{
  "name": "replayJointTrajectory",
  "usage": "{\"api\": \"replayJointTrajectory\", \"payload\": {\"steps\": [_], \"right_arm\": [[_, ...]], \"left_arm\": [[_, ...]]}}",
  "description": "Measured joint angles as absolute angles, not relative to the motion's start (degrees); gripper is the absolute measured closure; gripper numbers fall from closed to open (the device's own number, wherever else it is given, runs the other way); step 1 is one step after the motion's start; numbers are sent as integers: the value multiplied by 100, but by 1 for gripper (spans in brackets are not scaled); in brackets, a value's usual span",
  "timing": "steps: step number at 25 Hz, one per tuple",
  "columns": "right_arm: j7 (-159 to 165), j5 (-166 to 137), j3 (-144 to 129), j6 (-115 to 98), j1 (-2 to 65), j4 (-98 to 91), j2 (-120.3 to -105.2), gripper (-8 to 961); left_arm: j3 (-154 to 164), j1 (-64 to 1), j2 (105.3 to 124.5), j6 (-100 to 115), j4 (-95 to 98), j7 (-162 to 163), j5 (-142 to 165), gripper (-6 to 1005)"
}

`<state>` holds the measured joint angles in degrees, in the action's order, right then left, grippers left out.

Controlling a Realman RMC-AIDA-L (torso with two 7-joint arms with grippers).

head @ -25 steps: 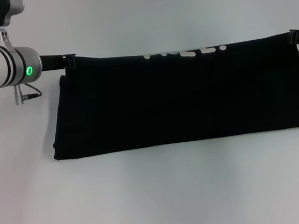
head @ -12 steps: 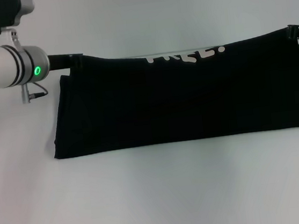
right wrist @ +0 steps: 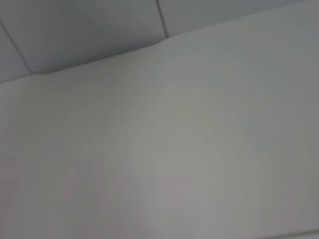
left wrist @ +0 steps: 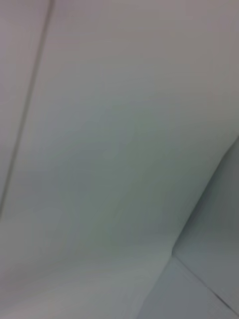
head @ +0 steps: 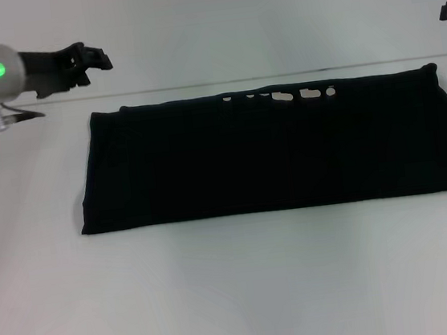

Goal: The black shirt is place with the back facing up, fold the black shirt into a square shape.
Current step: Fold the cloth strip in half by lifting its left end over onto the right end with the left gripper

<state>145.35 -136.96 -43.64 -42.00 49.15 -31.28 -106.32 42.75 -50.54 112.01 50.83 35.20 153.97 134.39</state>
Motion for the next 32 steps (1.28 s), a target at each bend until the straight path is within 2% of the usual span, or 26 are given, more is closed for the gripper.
{"api": "replayJointTrajectory", "payload": {"steps": [2, 7, 10, 14, 22, 32], "right_arm": [[14857, -13694, -4346, -4951, 4913, -3375, -10483, 551], [15353, -13870, -4204, -6404, 4812, -4015, -10415, 441], [15443, -14160, -4026, -6854, 4810, -4152, -10398, 370], [15470, -14318, -3826, -7032, 4806, -4172, -10389, 260], [15470, -14334, -3791, -7044, 4780, -4175, -10382, 267], [15408, -14341, -3821, -6970, 4781, -4141, -10381, 268]], "left_arm": [[4075, -4846, 11111, 5717, 3661, 15246, 13156, 619], [3587, -4234, 10853, 7432, 3485, 14943, 12530, 452], [3187, -3849, 10802, 8114, 3243, 14933, 12481, 383], [2774, -3427, 10849, 8386, 2944, 14989, 12502, 329], [2547, -3032, 11033, 8105, 2642, 15268, 12553, 329], [2515, -3146, 11294, 7216, 2284, 15271, 12503, 328]]}}
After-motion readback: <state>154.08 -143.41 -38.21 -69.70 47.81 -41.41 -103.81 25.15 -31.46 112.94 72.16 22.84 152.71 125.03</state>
